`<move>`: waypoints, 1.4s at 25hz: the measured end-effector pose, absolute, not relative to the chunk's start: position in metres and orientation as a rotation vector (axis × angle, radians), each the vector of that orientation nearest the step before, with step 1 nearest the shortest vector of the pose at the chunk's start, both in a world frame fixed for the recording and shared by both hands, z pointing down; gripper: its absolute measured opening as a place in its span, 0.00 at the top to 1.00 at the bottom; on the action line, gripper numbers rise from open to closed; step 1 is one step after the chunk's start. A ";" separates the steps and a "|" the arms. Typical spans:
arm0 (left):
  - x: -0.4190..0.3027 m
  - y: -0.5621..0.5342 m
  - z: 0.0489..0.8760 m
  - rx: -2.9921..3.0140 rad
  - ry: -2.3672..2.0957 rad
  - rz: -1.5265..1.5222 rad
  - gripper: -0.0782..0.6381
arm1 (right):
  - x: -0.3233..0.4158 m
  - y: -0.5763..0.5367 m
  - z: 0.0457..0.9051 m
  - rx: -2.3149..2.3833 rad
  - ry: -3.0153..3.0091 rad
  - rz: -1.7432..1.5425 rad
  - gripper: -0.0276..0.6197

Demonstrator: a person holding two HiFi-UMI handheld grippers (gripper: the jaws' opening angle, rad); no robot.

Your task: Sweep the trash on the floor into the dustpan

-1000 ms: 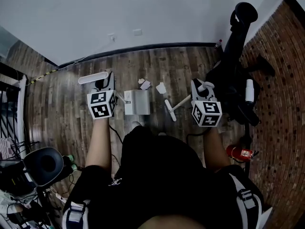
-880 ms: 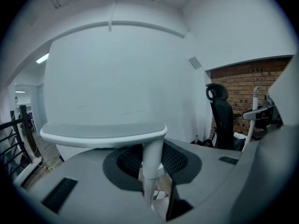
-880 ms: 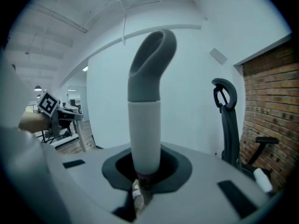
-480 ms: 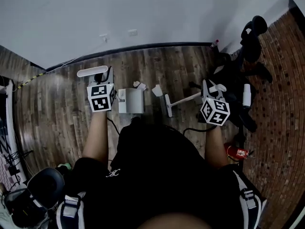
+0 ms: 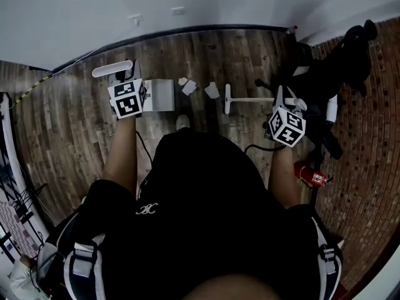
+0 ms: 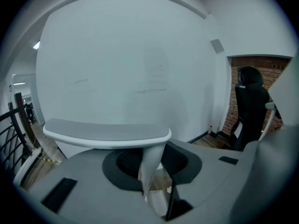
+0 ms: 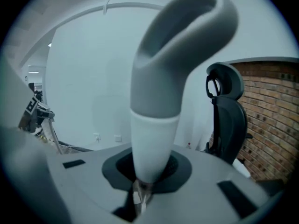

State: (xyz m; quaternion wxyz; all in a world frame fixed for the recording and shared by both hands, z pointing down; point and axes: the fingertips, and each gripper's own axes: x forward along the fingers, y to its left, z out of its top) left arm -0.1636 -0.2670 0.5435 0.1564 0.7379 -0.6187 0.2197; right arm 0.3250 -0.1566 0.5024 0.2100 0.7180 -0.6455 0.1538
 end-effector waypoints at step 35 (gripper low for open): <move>-0.213 -0.289 0.665 1.907 -1.690 0.448 0.72 | 0.078 -0.347 0.609 1.655 -1.894 0.716 0.87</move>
